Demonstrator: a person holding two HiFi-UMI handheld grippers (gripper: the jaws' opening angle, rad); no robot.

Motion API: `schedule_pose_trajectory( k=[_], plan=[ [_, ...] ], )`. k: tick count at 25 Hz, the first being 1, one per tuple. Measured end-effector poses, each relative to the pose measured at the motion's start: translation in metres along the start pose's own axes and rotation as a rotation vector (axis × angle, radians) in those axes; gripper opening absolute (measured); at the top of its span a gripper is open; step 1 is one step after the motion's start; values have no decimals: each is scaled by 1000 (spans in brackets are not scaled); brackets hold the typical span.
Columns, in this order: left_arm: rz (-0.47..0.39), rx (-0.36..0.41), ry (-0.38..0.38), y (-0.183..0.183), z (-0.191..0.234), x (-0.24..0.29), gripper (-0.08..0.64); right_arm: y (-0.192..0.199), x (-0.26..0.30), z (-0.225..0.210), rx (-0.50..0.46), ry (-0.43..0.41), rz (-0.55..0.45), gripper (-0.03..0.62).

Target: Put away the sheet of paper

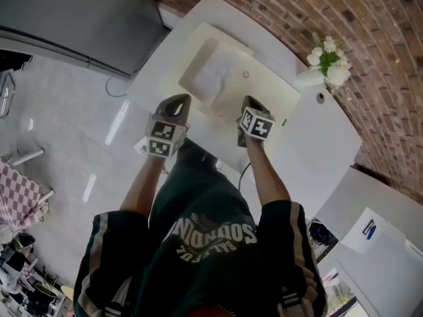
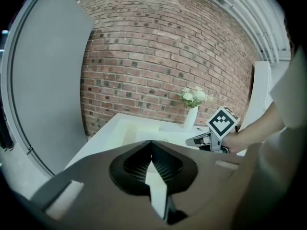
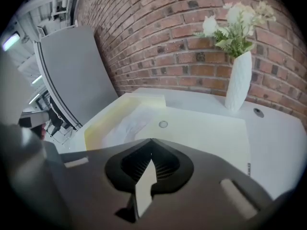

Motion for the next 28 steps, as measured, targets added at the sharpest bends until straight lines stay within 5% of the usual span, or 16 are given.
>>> schedule_pose_trajectory(
  k=[14,28],
  plan=[
    [-58,103,-25,12,-91,-41,11,53,-106,-30,-50,59,-211,2],
    [-101,184,-28,11,-131,-58,11,80,-212,-16,-300,141,-485,0]
  ],
)
Point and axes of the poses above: the fingertips, and each gripper's own axes: x forward along the fingers, z to its left, y out of its underside, the point moved 9 cm from there along -x, backward along the fingers, and after that the axes turned 15 degrees about z, right-handed, at the moved point
